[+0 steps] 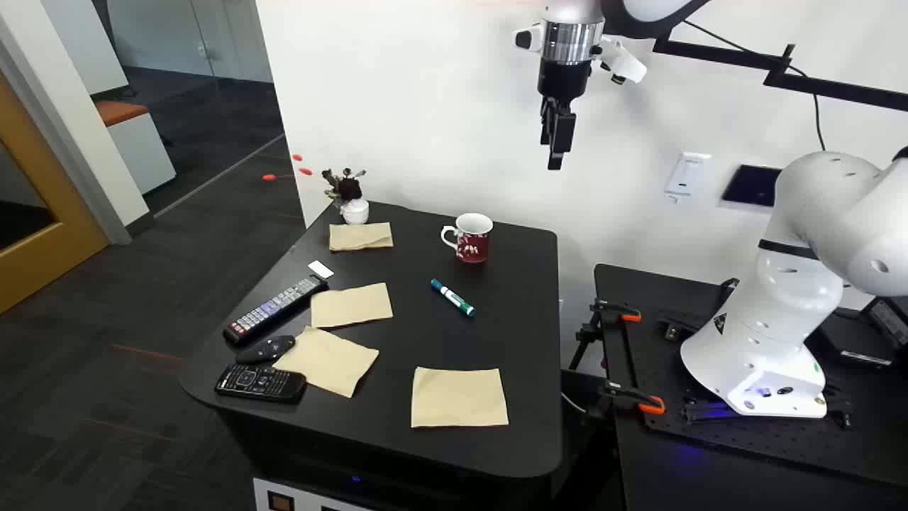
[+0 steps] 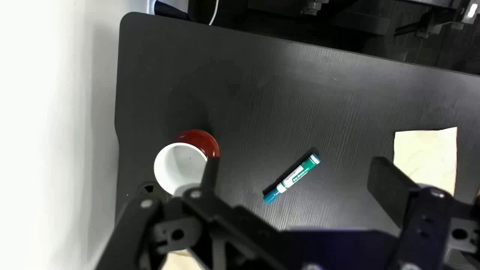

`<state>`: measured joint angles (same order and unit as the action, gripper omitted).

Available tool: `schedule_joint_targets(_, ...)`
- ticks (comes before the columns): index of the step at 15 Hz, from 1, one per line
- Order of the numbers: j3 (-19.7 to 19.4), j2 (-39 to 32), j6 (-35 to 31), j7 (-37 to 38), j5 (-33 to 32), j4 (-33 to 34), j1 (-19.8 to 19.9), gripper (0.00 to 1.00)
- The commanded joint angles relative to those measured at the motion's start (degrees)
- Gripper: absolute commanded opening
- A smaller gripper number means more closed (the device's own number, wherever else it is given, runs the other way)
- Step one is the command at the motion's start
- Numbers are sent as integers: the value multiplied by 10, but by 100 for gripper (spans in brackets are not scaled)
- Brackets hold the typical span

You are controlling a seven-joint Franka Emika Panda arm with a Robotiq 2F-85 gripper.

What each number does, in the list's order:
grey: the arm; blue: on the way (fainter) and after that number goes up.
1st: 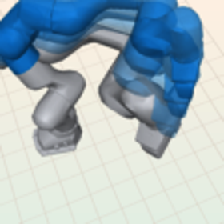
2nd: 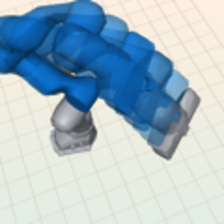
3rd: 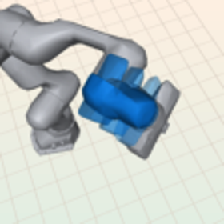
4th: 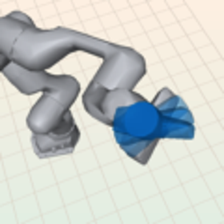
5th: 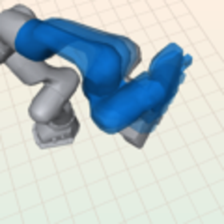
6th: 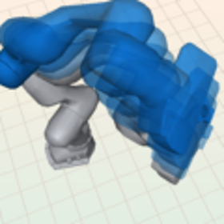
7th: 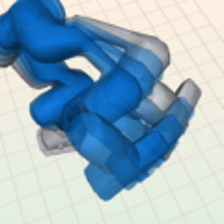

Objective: Put the marker in the mug

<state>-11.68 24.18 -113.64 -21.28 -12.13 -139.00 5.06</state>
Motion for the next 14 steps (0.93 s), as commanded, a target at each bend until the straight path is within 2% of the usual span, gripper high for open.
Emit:
schedule_joint_targets(1,3,0,1,-1,2,1,3,100)
schedule_joint_targets(8,1,-15,-6,3,12,8,1,100)
schedule_joint_targets(14,19,-107,-125,121,61,17,1,100)
